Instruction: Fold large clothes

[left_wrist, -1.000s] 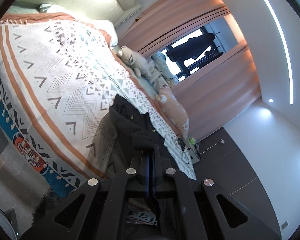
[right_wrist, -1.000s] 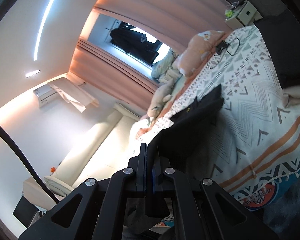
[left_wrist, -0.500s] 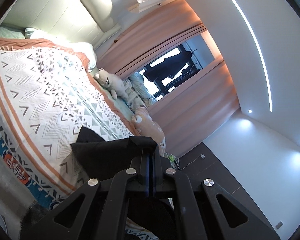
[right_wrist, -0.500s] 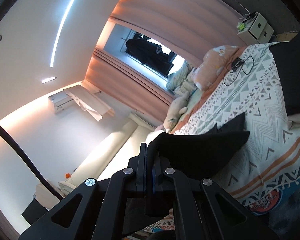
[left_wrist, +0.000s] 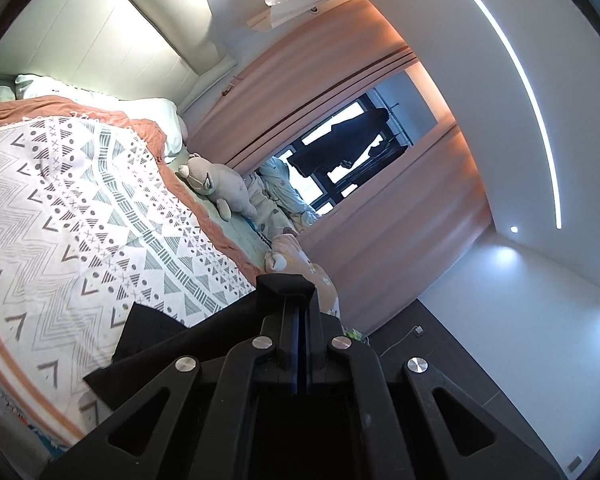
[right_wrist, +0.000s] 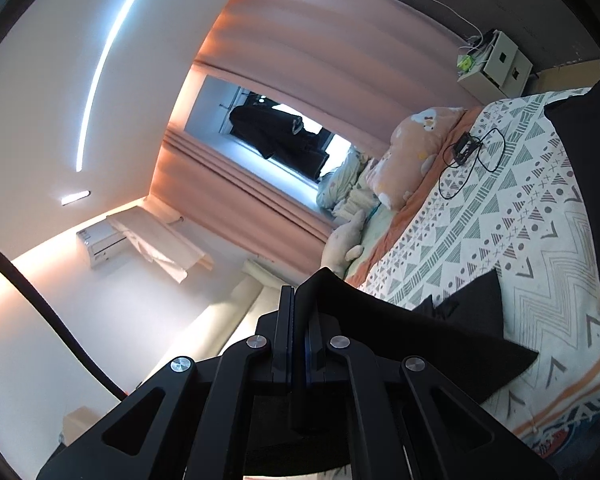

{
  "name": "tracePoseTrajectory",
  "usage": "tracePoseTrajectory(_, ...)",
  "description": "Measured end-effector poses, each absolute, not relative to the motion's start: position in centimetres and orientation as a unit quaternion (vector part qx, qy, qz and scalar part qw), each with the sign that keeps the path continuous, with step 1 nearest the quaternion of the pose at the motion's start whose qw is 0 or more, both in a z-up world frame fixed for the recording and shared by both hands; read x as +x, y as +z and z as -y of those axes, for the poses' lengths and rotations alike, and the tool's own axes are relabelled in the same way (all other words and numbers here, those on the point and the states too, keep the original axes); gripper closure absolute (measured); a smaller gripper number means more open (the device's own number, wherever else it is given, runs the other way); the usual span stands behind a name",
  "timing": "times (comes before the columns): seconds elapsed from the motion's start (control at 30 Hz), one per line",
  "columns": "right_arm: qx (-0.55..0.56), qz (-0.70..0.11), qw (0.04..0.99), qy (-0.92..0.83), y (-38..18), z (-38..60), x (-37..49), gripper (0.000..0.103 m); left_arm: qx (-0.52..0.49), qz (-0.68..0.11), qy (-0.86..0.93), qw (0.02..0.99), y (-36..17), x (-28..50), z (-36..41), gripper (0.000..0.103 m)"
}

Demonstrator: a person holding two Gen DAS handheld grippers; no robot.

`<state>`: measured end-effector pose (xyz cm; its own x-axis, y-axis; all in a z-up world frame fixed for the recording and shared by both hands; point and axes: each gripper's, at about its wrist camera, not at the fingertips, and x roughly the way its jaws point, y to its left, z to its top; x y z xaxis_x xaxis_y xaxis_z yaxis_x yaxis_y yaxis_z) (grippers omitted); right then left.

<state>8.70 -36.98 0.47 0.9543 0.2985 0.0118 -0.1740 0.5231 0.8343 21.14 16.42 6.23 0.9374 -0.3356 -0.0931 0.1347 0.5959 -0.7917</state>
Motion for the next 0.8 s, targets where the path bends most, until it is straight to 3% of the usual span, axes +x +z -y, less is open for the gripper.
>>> tracePoseTrajectory(0.43,0.483,-0.086,0.868,0.075,-0.7,37.3,21.0,0.103,-0.414,-0.166,-0.102,0.889,4.4,34.9,-14.9,0.099)
tracePoseTrajectory(0.8,0.519,-0.11,0.847,0.028,-2.4,36.1,29.5,0.102,-0.421,-0.21,-0.068,0.88,-0.8,44.7,-14.7,0.099)
